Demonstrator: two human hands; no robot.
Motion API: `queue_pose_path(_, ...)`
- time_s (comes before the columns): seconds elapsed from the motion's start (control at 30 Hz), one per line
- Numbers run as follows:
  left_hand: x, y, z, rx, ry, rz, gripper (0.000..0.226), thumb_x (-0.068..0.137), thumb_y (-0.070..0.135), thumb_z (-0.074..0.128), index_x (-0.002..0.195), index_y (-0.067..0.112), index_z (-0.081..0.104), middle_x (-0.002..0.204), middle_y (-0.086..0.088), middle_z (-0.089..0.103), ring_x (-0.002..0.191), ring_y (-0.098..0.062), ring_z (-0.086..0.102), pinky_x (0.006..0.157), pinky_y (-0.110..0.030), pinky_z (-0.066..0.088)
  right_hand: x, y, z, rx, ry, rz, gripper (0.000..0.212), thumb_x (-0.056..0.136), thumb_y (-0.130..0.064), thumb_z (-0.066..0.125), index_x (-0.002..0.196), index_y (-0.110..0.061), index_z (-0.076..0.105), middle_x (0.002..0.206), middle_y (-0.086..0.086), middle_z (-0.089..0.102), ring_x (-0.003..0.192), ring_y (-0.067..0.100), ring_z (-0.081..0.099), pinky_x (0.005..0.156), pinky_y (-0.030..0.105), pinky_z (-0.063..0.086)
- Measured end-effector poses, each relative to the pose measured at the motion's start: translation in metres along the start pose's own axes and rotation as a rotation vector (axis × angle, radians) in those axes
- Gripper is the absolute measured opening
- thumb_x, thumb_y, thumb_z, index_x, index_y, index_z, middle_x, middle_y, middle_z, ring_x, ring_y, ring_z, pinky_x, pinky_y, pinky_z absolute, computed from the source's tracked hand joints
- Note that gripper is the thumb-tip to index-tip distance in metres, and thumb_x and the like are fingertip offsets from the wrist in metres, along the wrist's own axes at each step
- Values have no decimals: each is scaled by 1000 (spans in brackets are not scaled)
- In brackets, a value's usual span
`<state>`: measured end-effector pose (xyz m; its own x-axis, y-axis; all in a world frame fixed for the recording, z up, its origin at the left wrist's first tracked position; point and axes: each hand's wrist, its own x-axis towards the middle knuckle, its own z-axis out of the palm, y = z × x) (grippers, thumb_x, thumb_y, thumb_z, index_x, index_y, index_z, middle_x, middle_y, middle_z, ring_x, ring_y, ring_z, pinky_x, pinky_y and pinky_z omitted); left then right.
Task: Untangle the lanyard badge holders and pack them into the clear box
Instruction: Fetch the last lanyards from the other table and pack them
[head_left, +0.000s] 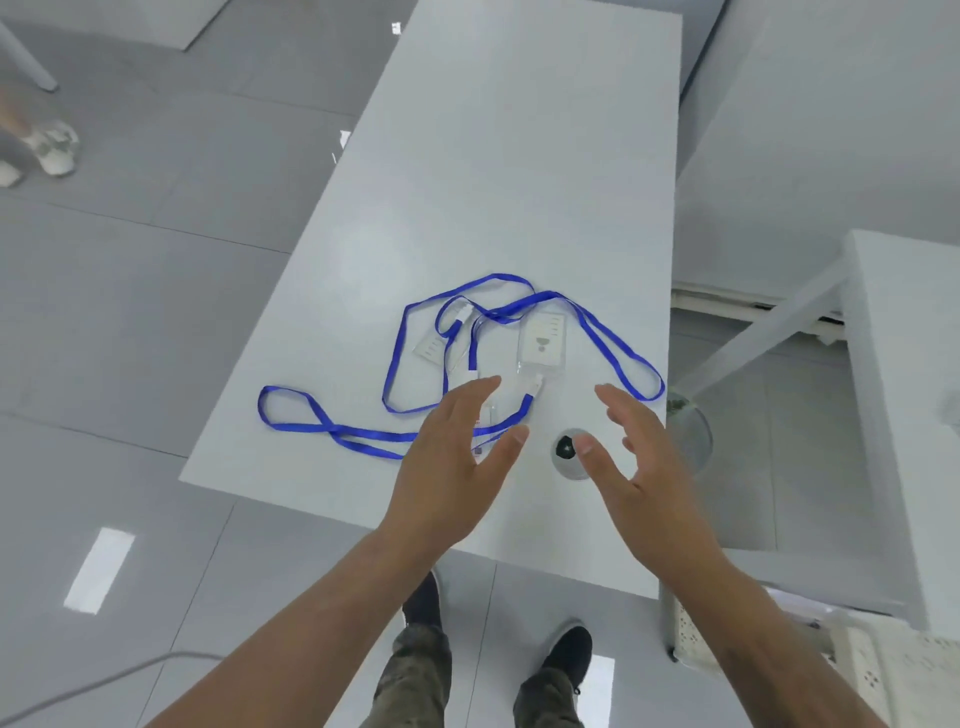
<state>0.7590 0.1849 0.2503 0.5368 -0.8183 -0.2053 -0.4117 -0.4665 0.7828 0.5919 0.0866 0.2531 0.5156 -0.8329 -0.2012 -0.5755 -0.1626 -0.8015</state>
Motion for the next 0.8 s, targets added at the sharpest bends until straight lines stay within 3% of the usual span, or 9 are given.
queue_pose_path(0.1,6,-12,0,50,35,-68,58,90,55,54,143,41,35,147,18,42,130,-4,43,102,-32,48,12,-2,8,-31,-53,-13,54,88,-61,47,139,-45,38,145,-26,40,132,-1,38,111,38,36)
queue_pose_path(0.23,23,-25,3,146,32,-123,57,91,48,58,143,33,39,147,11,45,129,-10,47,100,-30,46,33,-2,22,-111,-110,-4,45,93,-48,52,137,-42,43,142,-21,45,121,-3,42,97,20,36)
queue_pose_path(0.37,45,-36,12,210,-14,-144,55,91,45,60,141,31,41,145,10,46,127,-11,48,94,-25,45,65,4,42,-176,-128,60,44,93,-43,56,136,-39,46,140,-16,48,122,4,48,103,31,45)
queue_pose_path(0.53,78,-43,27,261,-62,-128,54,93,42,58,142,30,41,145,8,46,127,-12,48,97,-30,48,106,22,60,-173,-52,158,44,91,-39,60,134,-33,49,135,-13,51,106,3,54,89,21,43)
queue_pose_path(0.7,113,-45,39,311,-56,-42,55,92,43,58,143,29,41,146,8,47,130,-13,46,101,-31,45,146,39,69,-238,52,186,57,85,-42,66,137,-29,46,139,-6,46,121,15,52,99,34,48)
queue_pose_path(0.8,133,-47,45,342,-65,-15,57,93,44,56,145,29,39,146,9,47,132,-14,44,101,-32,44,169,42,68,-351,26,129,67,81,-43,71,140,-27,43,144,-5,42,128,19,45,98,37,46)
